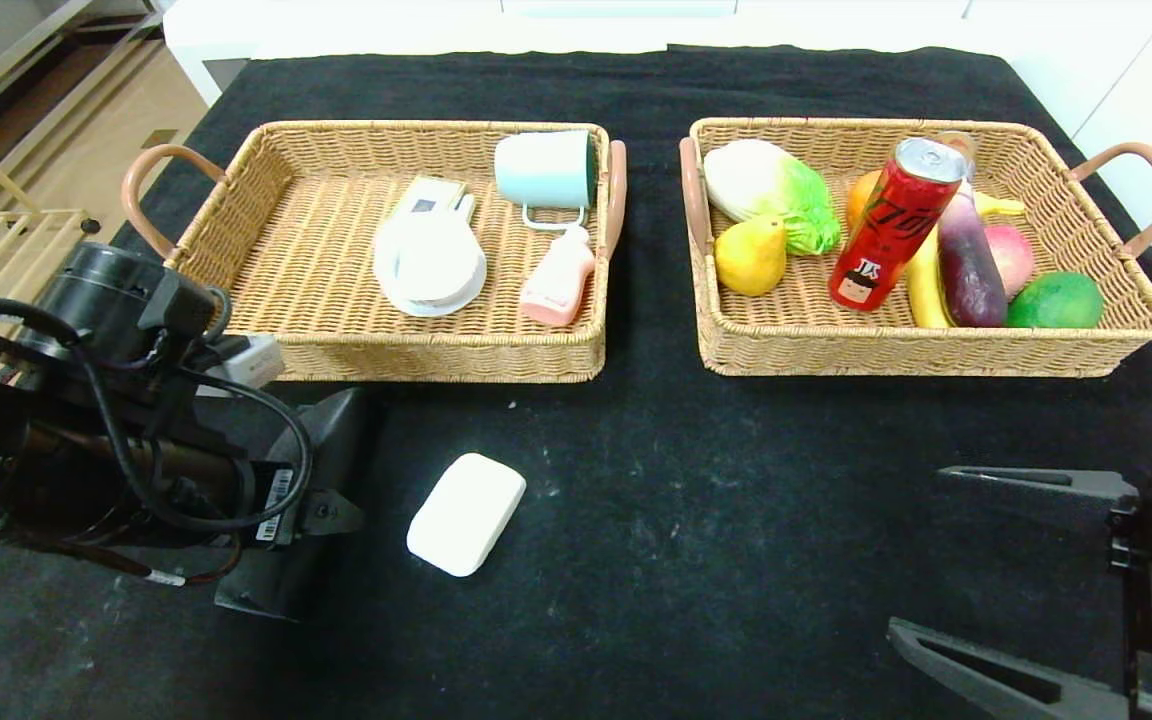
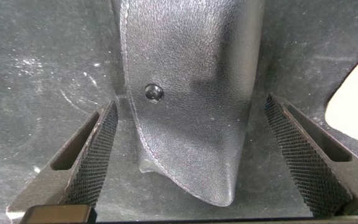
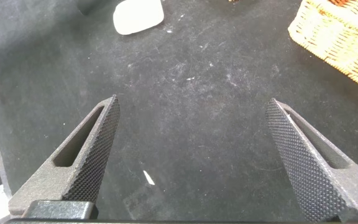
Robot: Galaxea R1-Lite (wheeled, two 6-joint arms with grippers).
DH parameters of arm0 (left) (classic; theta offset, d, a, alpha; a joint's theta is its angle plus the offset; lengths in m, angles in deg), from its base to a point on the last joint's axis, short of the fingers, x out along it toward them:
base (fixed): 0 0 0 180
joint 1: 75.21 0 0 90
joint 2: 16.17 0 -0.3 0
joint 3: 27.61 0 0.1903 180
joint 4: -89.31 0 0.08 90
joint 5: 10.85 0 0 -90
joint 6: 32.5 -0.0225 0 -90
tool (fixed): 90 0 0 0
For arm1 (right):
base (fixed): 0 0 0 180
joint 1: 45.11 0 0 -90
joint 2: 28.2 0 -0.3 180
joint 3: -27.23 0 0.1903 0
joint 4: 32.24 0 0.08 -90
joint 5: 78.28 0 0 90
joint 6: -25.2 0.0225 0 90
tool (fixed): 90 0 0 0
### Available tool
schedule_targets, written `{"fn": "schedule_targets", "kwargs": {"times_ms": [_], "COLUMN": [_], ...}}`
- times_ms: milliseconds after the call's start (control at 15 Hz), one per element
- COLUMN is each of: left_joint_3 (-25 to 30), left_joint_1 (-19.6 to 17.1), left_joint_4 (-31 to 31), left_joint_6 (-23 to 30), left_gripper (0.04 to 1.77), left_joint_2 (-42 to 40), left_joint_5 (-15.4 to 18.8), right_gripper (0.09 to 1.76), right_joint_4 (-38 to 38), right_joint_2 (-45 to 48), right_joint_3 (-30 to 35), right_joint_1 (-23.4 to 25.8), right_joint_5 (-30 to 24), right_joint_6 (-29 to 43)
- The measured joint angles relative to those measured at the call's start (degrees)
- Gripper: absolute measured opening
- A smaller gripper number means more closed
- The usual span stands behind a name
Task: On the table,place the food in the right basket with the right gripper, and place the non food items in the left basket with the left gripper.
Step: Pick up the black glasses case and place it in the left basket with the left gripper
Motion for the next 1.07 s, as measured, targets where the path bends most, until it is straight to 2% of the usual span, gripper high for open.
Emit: {"fn": "schedule_targets", "kwargs": {"times_ms": [67, 333, 533, 667, 800, 1067], "left_joint_3": [0.1, 0.4, 0.5, 0.5, 0.7, 0.7], "left_joint_1": [0.0, 0.0, 0.0, 0.0, 0.1, 0.1], "left_joint_4": [0.0, 0.0, 0.0, 0.0, 0.1, 0.0], "left_joint_6": [0.0, 0.0, 0.0, 0.0, 0.0, 0.0], "left_gripper": [1.72, 1.1, 0.84, 0.81, 0.81, 0.8], "left_joint_2": [0.1, 0.2, 0.2, 0.2, 0.2, 0.4], "left_joint_5": [0.0, -0.1, -0.1, 0.0, -0.1, -0.1], "right_gripper": [1.71, 1.71, 1.71, 1.71, 1.71, 1.71], "right_joint_4": [0.0, 0.1, 0.1, 3.1, 0.1, 0.0], "right_joint_2": [0.0, 0.0, 0.0, 0.0, 0.0, 0.0], "right_joint_3": [0.0, 0.1, 0.1, 0.2, 0.1, 0.2], "right_joint_1": [0.0, 0.0, 0.0, -0.1, 0.0, 0.0], "right_joint_5": [0.0, 0.0, 0.0, 0.0, 0.0, 0.0], "right_joint_6": [0.0, 0.0, 0.0, 0.0, 0.0, -0.3]}}
